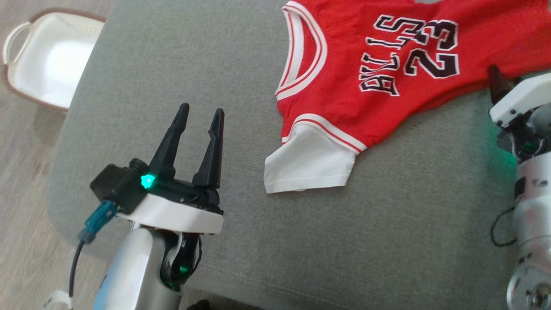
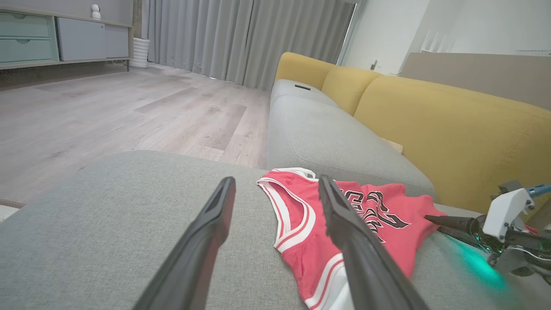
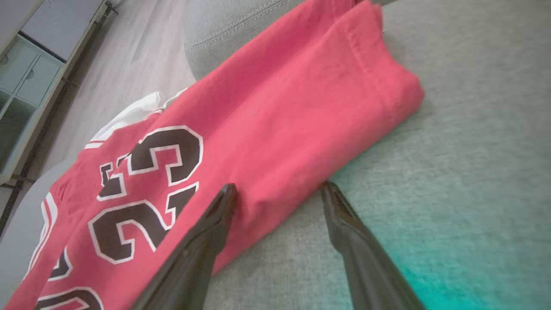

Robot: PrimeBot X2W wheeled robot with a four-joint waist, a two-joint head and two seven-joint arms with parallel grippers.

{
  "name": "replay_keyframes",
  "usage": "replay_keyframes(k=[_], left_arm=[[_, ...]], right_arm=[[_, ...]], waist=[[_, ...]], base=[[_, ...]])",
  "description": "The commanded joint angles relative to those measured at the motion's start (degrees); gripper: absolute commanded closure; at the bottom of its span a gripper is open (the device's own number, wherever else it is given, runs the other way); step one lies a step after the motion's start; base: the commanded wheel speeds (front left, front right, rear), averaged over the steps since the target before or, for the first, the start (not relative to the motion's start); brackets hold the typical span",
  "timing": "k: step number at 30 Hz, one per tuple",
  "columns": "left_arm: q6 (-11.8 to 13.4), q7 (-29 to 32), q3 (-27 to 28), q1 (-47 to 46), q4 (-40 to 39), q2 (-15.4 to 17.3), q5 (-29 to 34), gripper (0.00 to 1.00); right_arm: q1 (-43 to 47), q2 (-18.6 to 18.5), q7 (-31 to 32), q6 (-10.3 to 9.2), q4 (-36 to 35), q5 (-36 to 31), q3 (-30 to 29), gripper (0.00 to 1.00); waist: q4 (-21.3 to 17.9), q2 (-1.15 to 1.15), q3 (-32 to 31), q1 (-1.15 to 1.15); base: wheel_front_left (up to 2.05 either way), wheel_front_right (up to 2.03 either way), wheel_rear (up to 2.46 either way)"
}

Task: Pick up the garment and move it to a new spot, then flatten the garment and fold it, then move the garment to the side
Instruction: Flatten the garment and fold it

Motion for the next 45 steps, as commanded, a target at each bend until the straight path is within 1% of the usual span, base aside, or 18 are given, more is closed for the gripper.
replay_keyframes(k=[1,4,5,6,11,13,15,18,22,25,30,35,38,41,45], left_arm=[[0.3,-0.28,1.15,-1.92,-1.81,0.47,-0.29,0.0],[0.48,-0.28,0.75,-2.04,-1.81,0.47,-0.4,0.0],[0.56,-0.28,0.6,-2.07,-1.75,0.47,-0.41,0.0],[0.62,-0.28,0.51,-2.11,-1.7,0.47,-0.41,0.0],[0.92,-0.28,0.68,-1.84,-1.23,0.47,-0.25,0.0],[0.93,-0.28,0.88,-1.57,-0.87,0.47,-0.02,0.0],[0.84,-0.28,1.19,-1.3,-0.68,0.47,0.23,0.0],[0.65,-0.28,1.58,-0.65,-0.44,0.47,0.88,0.0],[0.4,-0.28,1.98,0.48,-0.21,0.47,1.61,0.0],[0.23,-0.28,2.23,1.6,-0.07,0.47,2.04,0.0],[0.02,-0.28,2.34,3.88,0.13,0.47,2.15,0.0],[-0.02,-0.28,2.18,5.01,-0.14,0.47,1.92,0.0],[-0.08,-0.28,1.64,5.01,-0.41,0.47,1.62,0.0],[-0.16,-0.28,0.89,4.51,-0.49,0.47,1.14,0.0],[-0.2,-0.28,-0.21,3.48,-0.35,0.47,0.51,0.0]], right_arm=[[-2.93,-0.32,0.59,-0.05,-0.21,-1.06,-0.03,0.0],[-4.52,-0.45,0.68,-0.05,1.63,-2.39,-1.29,0.0],[-5.15,-0.61,0.44,-0.05,2.36,-3.18,-1.75,0.37],[-5.64,-0.83,-0.15,-0.05,2.87,-4.24,-1.9,1.0],[-6.69,-0.57,-4.5,-0.05,4.35,-6.97,-1.68,1.0],[-6.01,-0.64,-6.93,-0.05,4.23,-8.68,0.05,1.0],[-5.13,0.02,-8.81,-0.05,4.16,-8.66,0.96,1.0],[-3.09,0.67,-11.13,-0.05,3.32,-8.98,3.82,1.0],[0.29,1.6,-11.98,-0.05,1.46,-7.75,6.9,1.0],[3.5,1.73,-11.4,-0.05,-0.9,-7.13,8.59,1.0],[10.35,0.92,-8.25,-0.05,-7.29,-7.83,8.23,1.0],[17.07,0.46,-2.12,-0.05,-17.43,-11.05,6.95,1.0],[19.02,1.0,2.23,-0.05,-24.22,-13.2,7.14,1.0],[19.38,0.98,6.4,-0.05,-29.42,-15.96,9.15,1.0],[17.81,0.04,12.04,-0.05,-31.71,-18.44,13.44,1.0]], waist=[[0.78,0.0,0.67,0.0],[1.09,0.0,0.93,0.0],[1.17,0.0,0.99,0.0],[1.21,0.0,1.02,0.0],[0.25,0.0,0.04,0.0],[-0.69,0.0,-0.94,0.0],[-1.9,0.0,-2.13,0.0],[-4.22,0.0,-4.19,0.0],[-7.62,0.0,-7.01,0.0],[-10.07,0.0,-9.24,0.0],[-12.61,0.0,-12.31,0.0],[-13.08,0.0,-13.1,0.0],[-12.45,0.0,-12.48,0.0],[-11.13,0.0,-11.31,0.0],[-8.58,0.0,-9.39,0.0]], base=[[0.0,0.0,0.0],[0.0,0.0,0.0],[0.0,0.0,0.0],[0.0,0.0,0.0],[0.0,0.0,0.0],[0.0,0.0,0.0],[0.0,0.0,0.0],[0.0,0.0,0.0],[0.0,0.0,0.0],[0.0,0.0,0.0],[0.0,0.0,0.0],[0.0,0.0,0.0],[0.0,0.0,0.0],[0.0,0.0,0.0],[0.0,0.0,0.0]])
